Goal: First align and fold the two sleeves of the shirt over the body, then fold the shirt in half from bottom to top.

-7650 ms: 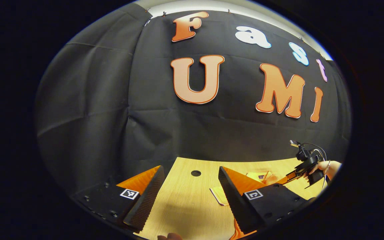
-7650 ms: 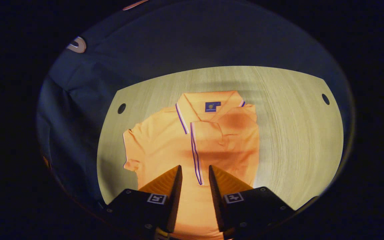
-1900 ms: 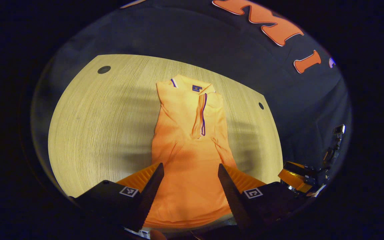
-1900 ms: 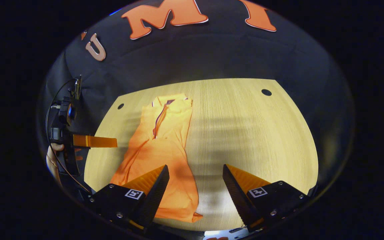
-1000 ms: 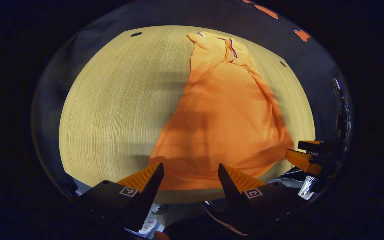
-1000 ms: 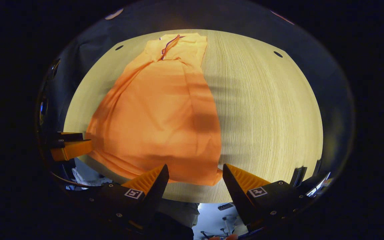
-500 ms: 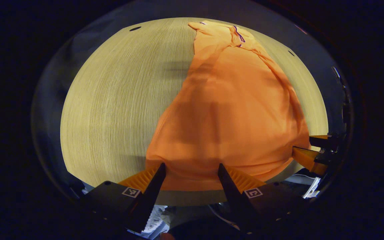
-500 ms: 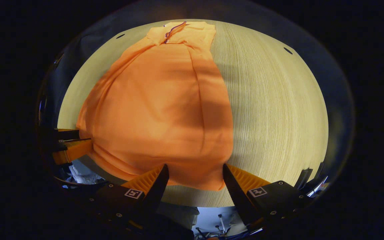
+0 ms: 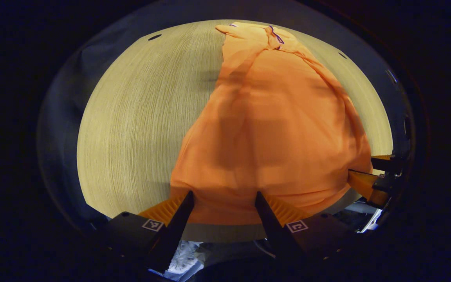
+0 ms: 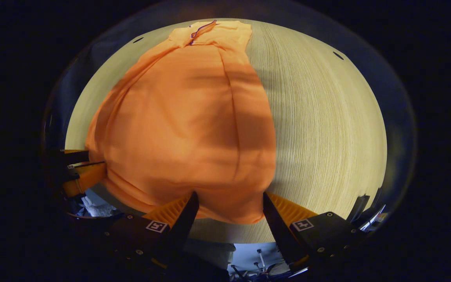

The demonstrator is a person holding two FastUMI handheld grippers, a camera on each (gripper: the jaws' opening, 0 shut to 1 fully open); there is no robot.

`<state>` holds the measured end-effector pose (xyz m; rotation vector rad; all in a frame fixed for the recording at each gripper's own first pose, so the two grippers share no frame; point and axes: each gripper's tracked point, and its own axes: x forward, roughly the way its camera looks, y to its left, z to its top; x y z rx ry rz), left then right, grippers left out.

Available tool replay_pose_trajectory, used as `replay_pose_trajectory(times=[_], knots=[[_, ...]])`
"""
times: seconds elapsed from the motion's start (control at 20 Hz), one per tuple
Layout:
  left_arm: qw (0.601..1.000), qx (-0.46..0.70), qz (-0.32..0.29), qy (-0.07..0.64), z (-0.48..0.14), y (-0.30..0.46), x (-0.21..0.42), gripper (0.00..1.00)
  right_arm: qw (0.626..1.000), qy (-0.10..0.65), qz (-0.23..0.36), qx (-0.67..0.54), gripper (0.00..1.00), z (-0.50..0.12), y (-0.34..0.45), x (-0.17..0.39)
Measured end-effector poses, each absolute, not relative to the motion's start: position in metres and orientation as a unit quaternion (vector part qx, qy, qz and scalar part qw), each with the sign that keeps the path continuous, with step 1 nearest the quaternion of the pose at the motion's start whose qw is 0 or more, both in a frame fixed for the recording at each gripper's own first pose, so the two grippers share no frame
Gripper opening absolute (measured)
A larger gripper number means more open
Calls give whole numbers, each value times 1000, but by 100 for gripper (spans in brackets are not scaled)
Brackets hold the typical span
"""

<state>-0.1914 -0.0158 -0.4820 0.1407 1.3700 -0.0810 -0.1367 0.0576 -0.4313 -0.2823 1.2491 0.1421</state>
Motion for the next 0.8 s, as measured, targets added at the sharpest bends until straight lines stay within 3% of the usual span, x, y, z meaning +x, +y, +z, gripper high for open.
replay_pose_trajectory(times=[0.05, 0.1, 0.15, 0.25, 0.3, 0.35, 0.4, 0.45, 0.8], knots=[[778, 68, -42, 624, -479, -16, -190, 95, 798, 587, 57, -122, 98, -431, 58, -137], [785, 62, -41, 614, -481, -17, -187, 75, 801, 587, 39, -110, 94, -431, 57, -133], [791, 57, -38, 608, -479, -20, -186, 54, 803, 586, 31, -99, 60, -427, 58, -136], [794, 58, -39, 604, -481, -24, -185, 18, 813, 575, 47, -80, 28, -427, 66, -134], [798, 64, -52, 597, -480, -25, -182, 11, 816, 571, 61, -68, 21, -428, 73, -135], [798, 60, -54, 598, -480, -25, -184, 9, 817, 568, 73, -68, 9, -426, 74, -137], [801, 55, -62, 593, -477, -27, -181, 1, 821, 563, 75, -66, 10, -426, 73, -137], [798, 42, -68, 597, -479, -28, -184, 1, 821, 562, 80, -61, 1, -432, 74, -135], [804, -7, -90, 587, -452, -38, -174, 1, 834, 538, 102, -63, 0, -394, 80, -124]])
